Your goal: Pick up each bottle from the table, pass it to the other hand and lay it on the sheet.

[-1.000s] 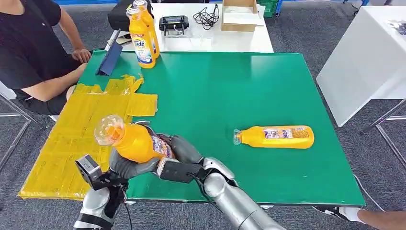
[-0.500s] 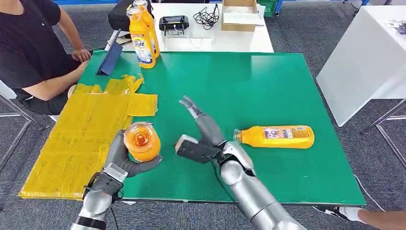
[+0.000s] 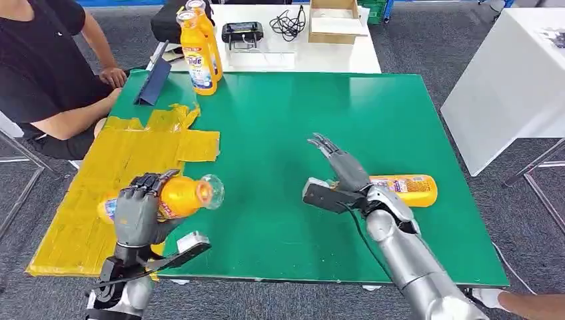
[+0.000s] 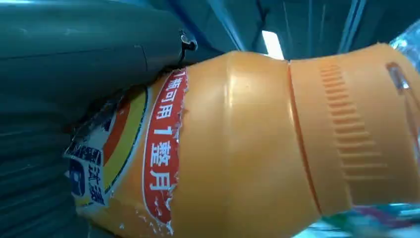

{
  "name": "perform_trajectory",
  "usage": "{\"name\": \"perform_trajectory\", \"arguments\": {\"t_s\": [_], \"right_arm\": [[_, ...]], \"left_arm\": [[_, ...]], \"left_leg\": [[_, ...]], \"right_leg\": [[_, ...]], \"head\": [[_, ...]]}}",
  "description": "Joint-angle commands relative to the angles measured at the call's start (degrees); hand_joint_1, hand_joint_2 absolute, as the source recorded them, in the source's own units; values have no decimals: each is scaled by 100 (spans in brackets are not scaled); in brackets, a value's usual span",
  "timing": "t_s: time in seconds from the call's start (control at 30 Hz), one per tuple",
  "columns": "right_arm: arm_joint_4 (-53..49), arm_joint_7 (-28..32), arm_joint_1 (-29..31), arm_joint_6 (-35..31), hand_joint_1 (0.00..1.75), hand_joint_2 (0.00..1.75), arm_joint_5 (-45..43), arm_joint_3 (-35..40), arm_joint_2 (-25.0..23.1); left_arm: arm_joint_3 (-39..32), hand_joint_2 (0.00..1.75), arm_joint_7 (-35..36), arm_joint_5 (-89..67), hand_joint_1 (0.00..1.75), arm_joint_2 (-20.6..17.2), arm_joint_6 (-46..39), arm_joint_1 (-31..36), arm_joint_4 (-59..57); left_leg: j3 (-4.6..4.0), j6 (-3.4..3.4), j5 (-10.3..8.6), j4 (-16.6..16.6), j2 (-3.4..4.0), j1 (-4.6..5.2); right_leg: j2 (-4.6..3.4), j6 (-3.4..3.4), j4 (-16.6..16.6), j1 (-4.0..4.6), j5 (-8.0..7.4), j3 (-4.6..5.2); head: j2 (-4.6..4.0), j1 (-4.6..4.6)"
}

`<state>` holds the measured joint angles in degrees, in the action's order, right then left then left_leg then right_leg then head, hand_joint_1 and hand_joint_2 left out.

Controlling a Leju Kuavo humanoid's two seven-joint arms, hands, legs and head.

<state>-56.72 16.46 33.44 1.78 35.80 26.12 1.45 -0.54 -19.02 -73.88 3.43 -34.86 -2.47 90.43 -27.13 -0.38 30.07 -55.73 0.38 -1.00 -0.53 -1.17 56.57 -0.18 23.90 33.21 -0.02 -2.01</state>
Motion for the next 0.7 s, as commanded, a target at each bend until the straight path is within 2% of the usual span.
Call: {"name": "perform_trajectory", "arguments": {"t_s": [0.03, 0.37, 0.4, 0.53, 0.6, 0.7], "right_arm": [[810, -101, 1280, 745, 0, 175, -221, 661, 962], [808, -117, 1279, 749, 0, 175, -240, 712, 923], [836, -184, 1366, 821, 0, 175, -276, 850, 980], [966, -302, 1854, 1164, 0, 175, -567, 1262, 1290], [1002, -286, 1896, 1258, 0, 175, -658, 1319, 1348], [1145, -256, 1971, 1319, 0, 175, -660, 1575, 1351]], "left_arm": [[-401, 175, 867, -768, 175, -715, -303, 903, -3078], [-386, 175, 851, -763, 175, -686, -317, 924, -3068], [-369, 175, 1199, -1170, 175, -757, -86, 966, -3163], [-398, 175, 1064, -935, 175, -933, 14, 1823, -4716], [-372, 175, 1016, -904, 175, -915, 137, 2094, -5178], [-114, 175, 1472, -1401, 175, -944, 212, 2475, -5966]], "left_leg": [[20, 6, -10, 17, -13, 9], [19, 9, 0, 7, -7, -2], [17, 9, -2, 7, -7, 0], [-1, 8, -9, -3, -19, 4], [-4, 6, -12, -2, -24, 7], [10, 11, -17, 9, -50, 16]], "right_leg": [[14, -1, -11, -7, -5, -18], [7, -4, -6, 5, 1, -17], [8, -5, -5, 4, 0, -15], [20, -2, 6, 0, -4, -4], [24, -1, 5, -4, -5, -2], [48, -1, -5, -12, -5, -18]], "head": [[0, 0], [0, -2], [0, 0], [0, 0], [0, -2], [0, -2]]}}
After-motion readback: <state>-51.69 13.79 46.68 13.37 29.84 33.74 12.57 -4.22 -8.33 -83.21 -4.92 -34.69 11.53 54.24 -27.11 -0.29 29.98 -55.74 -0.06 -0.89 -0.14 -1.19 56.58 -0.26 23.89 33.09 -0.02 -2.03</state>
